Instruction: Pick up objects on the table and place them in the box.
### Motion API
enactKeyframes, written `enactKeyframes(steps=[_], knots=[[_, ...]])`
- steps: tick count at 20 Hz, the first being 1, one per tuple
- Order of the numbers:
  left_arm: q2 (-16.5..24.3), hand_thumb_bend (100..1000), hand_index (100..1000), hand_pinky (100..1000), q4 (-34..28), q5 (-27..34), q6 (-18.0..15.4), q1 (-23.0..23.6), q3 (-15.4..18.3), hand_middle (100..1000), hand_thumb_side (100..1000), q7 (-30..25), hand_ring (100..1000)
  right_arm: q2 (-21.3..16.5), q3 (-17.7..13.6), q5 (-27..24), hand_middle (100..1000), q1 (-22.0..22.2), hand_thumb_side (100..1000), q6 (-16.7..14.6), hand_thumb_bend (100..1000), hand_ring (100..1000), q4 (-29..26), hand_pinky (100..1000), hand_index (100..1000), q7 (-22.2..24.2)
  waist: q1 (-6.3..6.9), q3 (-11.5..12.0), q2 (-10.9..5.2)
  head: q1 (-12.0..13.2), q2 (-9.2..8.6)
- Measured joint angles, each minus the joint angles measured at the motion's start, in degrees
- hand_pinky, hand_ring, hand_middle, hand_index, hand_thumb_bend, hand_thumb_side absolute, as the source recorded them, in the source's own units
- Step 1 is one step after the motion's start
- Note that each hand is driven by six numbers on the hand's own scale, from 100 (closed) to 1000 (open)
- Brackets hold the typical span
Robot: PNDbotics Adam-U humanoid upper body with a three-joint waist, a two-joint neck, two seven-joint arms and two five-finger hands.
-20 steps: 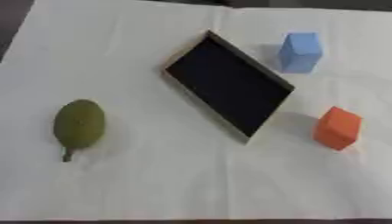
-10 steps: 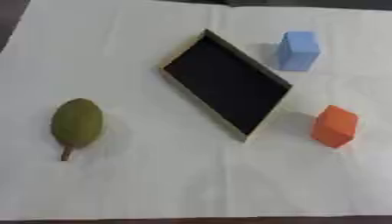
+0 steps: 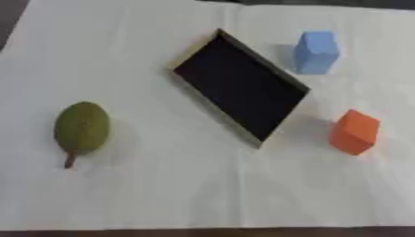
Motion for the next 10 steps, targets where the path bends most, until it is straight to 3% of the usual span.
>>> enactKeyframes(steps=[10], knots=[[0.0,100,849,931,0.0,0.5,0.2,0.0,-0.1,662,605,-0.8,761,-1.6,3.5,0.9,818,-3.0,692,-0.3,100,876,0.0,880,887,3.9,-0.10,0.4,-0.01,-0.6,0.04]])
